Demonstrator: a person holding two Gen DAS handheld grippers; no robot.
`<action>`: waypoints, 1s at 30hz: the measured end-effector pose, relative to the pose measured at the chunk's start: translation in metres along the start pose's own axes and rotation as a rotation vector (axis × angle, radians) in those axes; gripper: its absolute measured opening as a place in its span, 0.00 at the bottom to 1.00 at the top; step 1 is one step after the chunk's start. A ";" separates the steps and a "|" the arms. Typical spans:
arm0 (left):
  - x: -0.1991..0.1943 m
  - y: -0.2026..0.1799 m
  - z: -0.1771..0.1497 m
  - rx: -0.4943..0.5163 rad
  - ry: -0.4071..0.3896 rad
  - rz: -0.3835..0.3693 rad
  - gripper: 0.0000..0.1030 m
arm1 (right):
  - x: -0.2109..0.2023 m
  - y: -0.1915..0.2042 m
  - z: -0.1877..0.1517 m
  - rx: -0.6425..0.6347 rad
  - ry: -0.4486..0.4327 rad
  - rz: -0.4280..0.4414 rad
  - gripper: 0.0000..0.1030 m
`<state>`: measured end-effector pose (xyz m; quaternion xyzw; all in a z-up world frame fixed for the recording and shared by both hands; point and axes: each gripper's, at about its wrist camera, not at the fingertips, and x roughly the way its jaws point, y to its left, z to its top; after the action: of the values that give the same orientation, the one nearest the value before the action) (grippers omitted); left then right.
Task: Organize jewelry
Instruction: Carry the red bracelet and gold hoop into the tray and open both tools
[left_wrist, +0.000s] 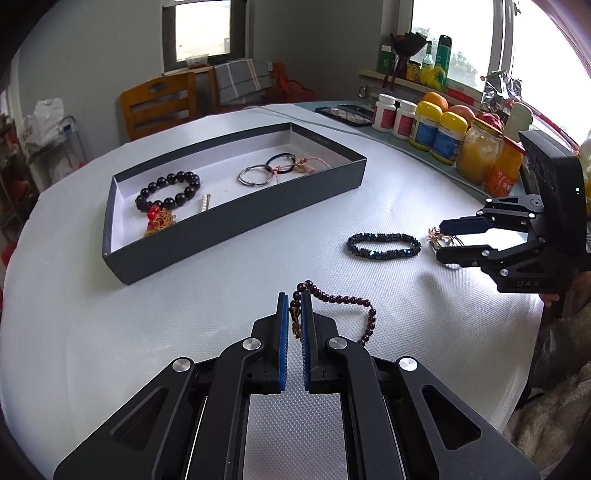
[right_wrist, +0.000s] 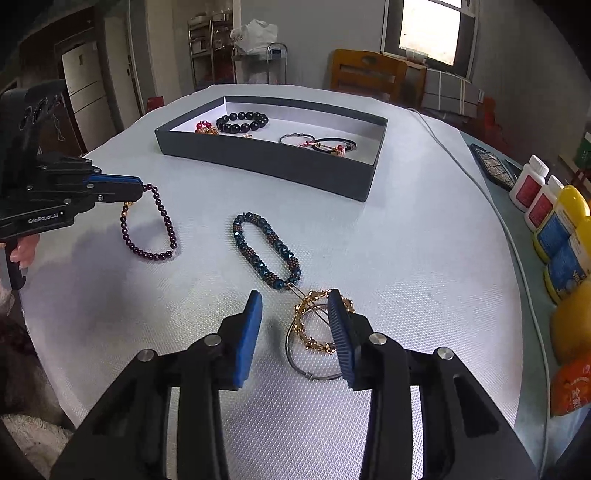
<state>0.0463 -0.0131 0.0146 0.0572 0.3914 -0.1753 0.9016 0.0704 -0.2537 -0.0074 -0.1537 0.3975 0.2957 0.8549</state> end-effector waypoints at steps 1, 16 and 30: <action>0.000 0.000 0.000 0.001 0.001 0.000 0.06 | 0.003 -0.001 0.001 0.005 0.005 -0.014 0.36; 0.000 0.003 -0.002 -0.008 0.001 0.000 0.06 | 0.009 -0.014 -0.002 0.058 0.011 -0.013 0.39; -0.037 0.015 0.039 0.021 -0.106 0.063 0.06 | -0.024 -0.009 0.060 0.005 -0.124 -0.029 0.39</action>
<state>0.0547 0.0013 0.0676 0.0697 0.3390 -0.1538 0.9255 0.0988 -0.2401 0.0498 -0.1387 0.3423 0.2913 0.8825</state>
